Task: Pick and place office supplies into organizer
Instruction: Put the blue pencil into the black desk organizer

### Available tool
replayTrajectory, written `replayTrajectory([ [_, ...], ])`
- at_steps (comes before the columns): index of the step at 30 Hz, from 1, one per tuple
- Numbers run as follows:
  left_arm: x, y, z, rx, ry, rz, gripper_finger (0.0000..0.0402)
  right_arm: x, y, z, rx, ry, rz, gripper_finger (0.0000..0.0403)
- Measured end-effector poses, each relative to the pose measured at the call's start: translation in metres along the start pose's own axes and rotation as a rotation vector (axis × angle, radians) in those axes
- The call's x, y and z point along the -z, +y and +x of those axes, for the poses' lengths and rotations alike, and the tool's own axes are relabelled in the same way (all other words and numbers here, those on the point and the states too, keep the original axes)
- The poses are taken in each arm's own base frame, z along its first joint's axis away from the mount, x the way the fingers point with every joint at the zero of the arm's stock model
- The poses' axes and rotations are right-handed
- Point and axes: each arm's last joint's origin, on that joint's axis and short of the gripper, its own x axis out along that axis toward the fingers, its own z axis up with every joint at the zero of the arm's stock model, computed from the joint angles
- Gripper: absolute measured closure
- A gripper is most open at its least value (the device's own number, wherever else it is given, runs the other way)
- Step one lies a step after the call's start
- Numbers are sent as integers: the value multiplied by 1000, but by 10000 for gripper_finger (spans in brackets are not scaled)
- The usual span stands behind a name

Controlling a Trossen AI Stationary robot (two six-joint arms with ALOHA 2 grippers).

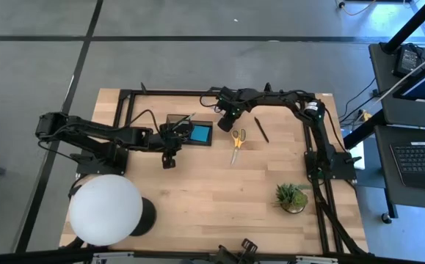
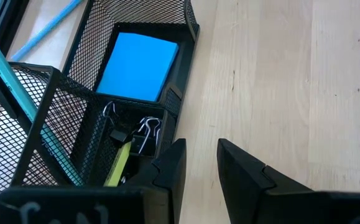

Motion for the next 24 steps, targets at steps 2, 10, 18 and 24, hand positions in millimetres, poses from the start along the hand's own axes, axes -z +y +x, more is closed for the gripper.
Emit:
replayTrajectory([
  [2,0,0,0,0,0,0,315,0,0,0,0,2,-2,372],
  [10,0,0,0,0,0,0,315,0,0,0,8,3,-3,380],
  [18,0,0,0,0,0,0,315,1,4,-12,19,-6,-15,383],
  [24,0,0,0,0,-1,0,315,7,13,-26,12,32,-35,383],
])
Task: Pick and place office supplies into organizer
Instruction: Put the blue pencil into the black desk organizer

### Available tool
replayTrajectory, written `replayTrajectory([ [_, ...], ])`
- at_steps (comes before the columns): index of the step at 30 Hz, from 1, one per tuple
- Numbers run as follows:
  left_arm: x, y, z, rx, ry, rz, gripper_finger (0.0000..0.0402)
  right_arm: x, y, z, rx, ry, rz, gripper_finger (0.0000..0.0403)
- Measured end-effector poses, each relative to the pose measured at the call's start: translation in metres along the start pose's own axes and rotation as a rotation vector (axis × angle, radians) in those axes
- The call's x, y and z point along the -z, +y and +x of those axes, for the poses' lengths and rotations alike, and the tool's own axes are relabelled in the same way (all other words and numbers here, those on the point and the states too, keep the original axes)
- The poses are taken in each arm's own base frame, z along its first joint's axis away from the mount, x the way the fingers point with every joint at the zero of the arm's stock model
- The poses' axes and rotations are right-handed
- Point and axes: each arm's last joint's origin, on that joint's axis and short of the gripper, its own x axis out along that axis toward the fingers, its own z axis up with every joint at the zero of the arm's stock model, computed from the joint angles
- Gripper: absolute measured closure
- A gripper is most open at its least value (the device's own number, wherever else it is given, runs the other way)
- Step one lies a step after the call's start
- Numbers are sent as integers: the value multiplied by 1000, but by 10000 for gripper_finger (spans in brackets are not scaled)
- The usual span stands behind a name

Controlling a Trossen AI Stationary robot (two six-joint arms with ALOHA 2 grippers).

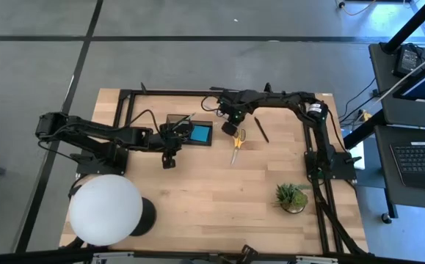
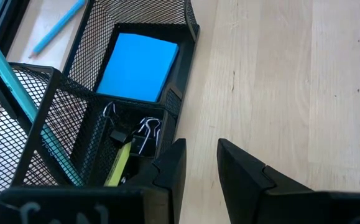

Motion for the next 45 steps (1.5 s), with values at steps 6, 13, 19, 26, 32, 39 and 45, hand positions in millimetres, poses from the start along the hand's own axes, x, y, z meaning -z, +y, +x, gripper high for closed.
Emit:
replayTrajectory([
  [6,0,0,0,0,-1,0,315,7,12,-4,-3,60,-12,394],
  [13,0,0,0,1,-1,0,315,7,23,-5,-8,56,-39,391],
  [19,0,0,0,0,-1,0,315,9,22,-3,33,57,-37,395],
  [26,0,0,0,0,-1,0,315,18,23,4,40,79,-18,390],
  [32,0,0,0,1,-2,0,315,17,24,4,38,64,-20,369],
  [39,0,0,0,0,-2,-1,315,17,24,4,36,61,-22,366],
  [45,0,0,0,0,-2,-1,315,16,24,3,36,64,-22,365],
])
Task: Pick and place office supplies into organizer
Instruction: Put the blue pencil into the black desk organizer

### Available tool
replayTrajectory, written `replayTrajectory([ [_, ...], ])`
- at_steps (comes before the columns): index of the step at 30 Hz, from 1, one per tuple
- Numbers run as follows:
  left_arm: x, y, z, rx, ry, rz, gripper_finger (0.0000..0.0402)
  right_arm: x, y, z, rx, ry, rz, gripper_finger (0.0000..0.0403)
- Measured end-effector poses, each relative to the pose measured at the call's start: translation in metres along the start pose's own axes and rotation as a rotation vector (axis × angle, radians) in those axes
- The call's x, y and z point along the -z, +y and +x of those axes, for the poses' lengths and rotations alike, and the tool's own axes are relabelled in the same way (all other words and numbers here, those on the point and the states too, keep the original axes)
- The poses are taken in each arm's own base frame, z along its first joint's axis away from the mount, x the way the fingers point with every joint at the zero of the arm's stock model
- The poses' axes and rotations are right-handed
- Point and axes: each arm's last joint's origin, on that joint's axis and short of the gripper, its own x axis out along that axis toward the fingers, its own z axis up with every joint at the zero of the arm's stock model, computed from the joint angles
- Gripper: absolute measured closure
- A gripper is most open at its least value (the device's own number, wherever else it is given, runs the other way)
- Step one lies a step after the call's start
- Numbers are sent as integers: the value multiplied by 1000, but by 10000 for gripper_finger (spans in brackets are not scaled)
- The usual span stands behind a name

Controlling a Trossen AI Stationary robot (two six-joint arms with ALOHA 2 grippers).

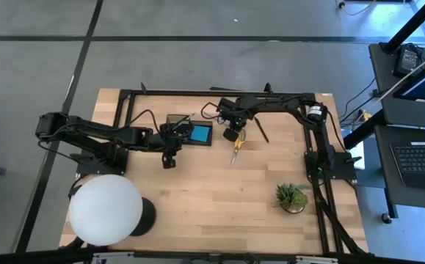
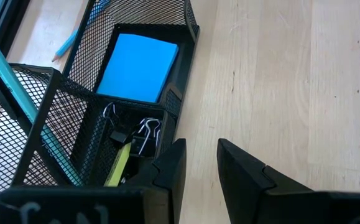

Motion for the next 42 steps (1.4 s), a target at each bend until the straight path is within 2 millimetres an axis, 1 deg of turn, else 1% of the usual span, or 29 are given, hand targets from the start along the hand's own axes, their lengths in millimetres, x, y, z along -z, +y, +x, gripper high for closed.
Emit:
replayTrajectory([
  [7,-1,0,0,0,-15,-4,315,-10,1,-8,-14,-42,-1,365],
  [18,-2,0,0,0,-16,-4,315,-12,2,-9,-10,-59,-22,361],
  [25,-2,0,0,0,-16,-4,315,-15,2,-10,40,-92,23,331],
  [31,-2,0,0,0,-16,-4,315,-16,2,-11,40,-100,-24,311],
  [39,-2,0,0,0,-16,-4,315,-16,2,-11,38,-106,-19,253],
  [42,-2,0,0,0,-16,-4,315,-16,3,-11,19,-106,-19,237],
])
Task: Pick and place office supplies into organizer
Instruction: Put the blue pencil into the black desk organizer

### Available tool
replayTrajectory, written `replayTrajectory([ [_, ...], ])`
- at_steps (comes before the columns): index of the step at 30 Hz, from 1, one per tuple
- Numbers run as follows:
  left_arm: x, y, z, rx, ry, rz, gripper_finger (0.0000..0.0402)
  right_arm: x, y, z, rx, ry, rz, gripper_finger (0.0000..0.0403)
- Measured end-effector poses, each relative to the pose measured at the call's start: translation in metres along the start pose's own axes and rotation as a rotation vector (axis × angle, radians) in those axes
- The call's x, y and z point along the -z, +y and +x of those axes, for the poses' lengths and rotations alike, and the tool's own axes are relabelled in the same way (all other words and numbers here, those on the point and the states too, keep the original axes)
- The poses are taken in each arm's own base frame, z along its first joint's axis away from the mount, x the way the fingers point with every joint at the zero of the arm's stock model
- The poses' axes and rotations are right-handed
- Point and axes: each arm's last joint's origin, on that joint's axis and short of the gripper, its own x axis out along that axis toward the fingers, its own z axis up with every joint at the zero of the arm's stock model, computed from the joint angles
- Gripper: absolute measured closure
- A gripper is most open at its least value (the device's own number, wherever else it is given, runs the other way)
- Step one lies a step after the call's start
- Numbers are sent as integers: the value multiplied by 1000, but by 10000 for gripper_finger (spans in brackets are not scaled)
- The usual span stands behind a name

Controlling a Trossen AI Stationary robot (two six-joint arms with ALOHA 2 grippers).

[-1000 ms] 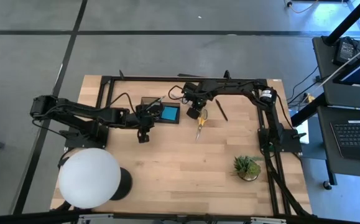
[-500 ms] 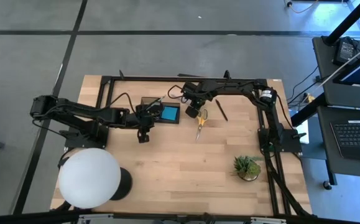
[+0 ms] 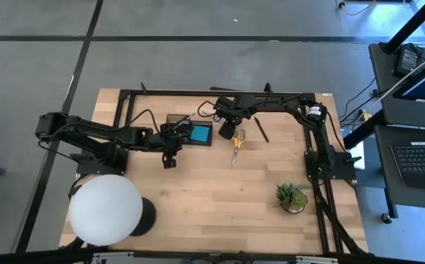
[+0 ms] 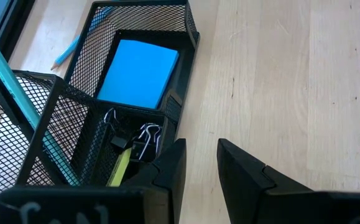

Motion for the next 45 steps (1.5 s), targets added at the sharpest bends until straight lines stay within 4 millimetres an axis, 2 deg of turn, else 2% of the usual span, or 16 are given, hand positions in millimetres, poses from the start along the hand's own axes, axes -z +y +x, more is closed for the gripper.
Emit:
replayTrajectory([
  [8,0,0,0,0,1,0,315,0,2,1,-51,-4,-3,229],
  [15,0,0,0,0,1,0,315,9,3,9,-49,23,29,235],
  [20,0,0,0,0,0,0,315,13,3,11,-53,26,32,265],
  [33,0,0,0,0,0,0,315,16,12,11,-80,42,39,381],
  [37,0,0,0,0,0,0,315,21,18,9,-77,86,62,388],
  [45,0,0,0,0,0,0,315,35,41,8,-66,173,41,377],
])
